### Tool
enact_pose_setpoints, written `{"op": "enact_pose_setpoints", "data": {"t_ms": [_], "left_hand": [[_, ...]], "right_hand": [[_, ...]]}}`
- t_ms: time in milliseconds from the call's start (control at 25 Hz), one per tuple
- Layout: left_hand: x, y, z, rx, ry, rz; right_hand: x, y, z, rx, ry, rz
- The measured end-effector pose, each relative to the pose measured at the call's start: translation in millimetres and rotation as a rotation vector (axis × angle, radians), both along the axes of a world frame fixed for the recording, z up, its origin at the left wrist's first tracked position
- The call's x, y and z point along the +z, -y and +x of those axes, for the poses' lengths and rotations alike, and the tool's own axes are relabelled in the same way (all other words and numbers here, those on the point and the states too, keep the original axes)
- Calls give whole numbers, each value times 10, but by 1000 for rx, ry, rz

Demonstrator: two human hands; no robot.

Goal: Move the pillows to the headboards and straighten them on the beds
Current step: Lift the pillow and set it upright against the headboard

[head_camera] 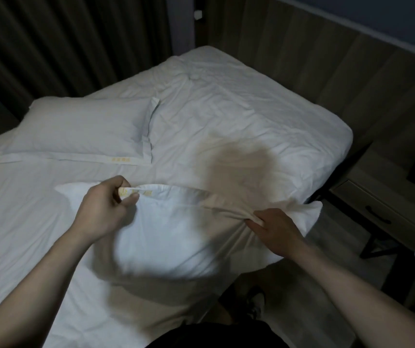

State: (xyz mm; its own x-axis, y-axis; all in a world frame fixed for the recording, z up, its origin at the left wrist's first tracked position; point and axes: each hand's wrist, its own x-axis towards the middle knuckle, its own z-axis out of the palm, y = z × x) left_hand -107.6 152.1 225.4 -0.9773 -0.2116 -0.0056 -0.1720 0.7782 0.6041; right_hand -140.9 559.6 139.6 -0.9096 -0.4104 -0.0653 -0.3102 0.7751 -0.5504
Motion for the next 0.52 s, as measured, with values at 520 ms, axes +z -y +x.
{"op": "enact_pose_setpoints", "data": {"t_ms": [520], "left_hand": [[314, -2270, -1574, -82, -57, 59]], "right_hand": [[593, -2301, -797, -270, 200, -169]]}}
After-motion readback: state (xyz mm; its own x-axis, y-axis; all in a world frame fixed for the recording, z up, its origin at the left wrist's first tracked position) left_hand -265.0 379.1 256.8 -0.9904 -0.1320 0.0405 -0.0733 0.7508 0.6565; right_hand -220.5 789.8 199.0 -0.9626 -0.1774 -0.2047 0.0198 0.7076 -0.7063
